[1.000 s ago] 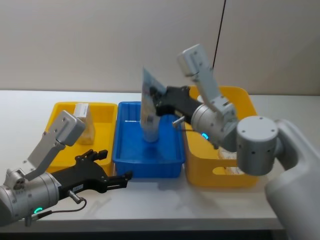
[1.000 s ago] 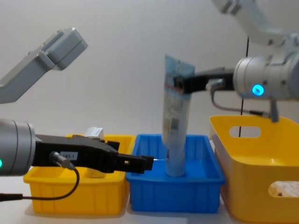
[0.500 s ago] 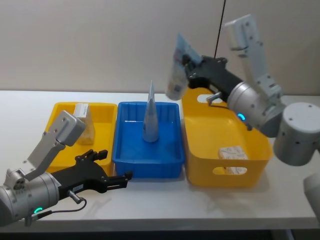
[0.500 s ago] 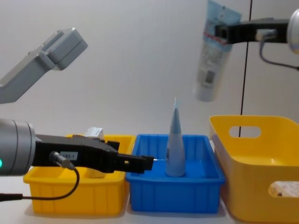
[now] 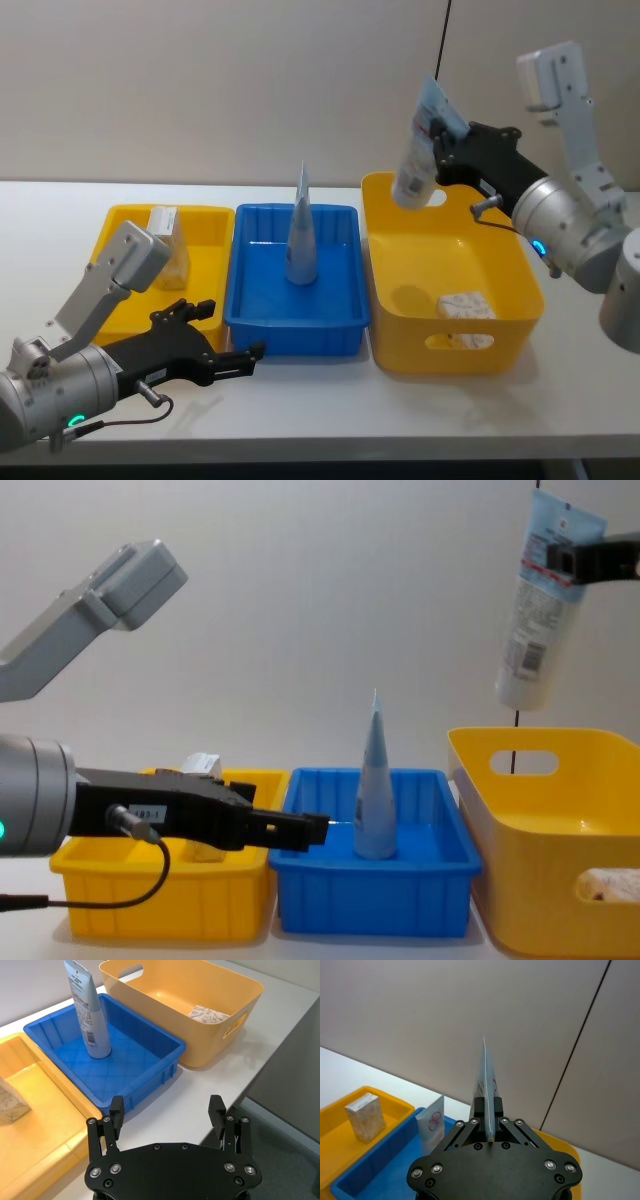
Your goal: Bimanual collaborative sorting of washing and personal care products
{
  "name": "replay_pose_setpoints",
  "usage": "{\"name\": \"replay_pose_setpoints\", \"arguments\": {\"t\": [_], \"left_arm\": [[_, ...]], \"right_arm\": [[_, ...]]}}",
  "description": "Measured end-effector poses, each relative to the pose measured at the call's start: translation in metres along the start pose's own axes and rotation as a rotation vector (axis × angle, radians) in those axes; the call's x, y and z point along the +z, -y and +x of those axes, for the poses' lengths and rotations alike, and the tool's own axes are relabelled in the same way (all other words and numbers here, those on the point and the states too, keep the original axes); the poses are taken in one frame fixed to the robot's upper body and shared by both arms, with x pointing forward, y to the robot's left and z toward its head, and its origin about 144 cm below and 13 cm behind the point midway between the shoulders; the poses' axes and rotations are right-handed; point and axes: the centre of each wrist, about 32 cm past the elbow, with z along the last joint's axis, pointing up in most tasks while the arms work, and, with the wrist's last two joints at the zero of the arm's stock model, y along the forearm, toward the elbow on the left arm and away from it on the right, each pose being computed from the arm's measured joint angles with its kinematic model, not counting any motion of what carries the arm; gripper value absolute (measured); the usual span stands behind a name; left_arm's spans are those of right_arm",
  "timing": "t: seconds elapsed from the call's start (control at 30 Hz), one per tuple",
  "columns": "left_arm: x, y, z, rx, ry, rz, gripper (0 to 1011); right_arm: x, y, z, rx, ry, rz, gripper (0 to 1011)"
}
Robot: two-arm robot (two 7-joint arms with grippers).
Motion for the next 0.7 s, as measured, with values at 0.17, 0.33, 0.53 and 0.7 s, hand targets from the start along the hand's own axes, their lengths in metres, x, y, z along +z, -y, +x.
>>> {"name": "replay_pose_setpoints", "arguments": {"t": [0.17,0.33,0.53,0.7], "left_arm": [[0.000,0.000,0.000,0.000,0.000,0.000,1002],[0.000,0.000,0.000,0.000,0.000,0.000,1001],[0.000,0.000,0.000,0.000,0.000,0.000,1001],[0.000,0.000,0.000,0.000,0.000,0.000,1001]], "right_arm": [[-0.007,0.007,0.004,-0.028,-0.005,-0.023,62],[-0.013,0.011,0.007,-0.047,-0.009,-0.042,62],[-0.019,0.010,0.010,-0.059,-0.015,-0.061,62],[-0.024,0.008,0.013,-0.065,-0.021,-0.074,62]]}}
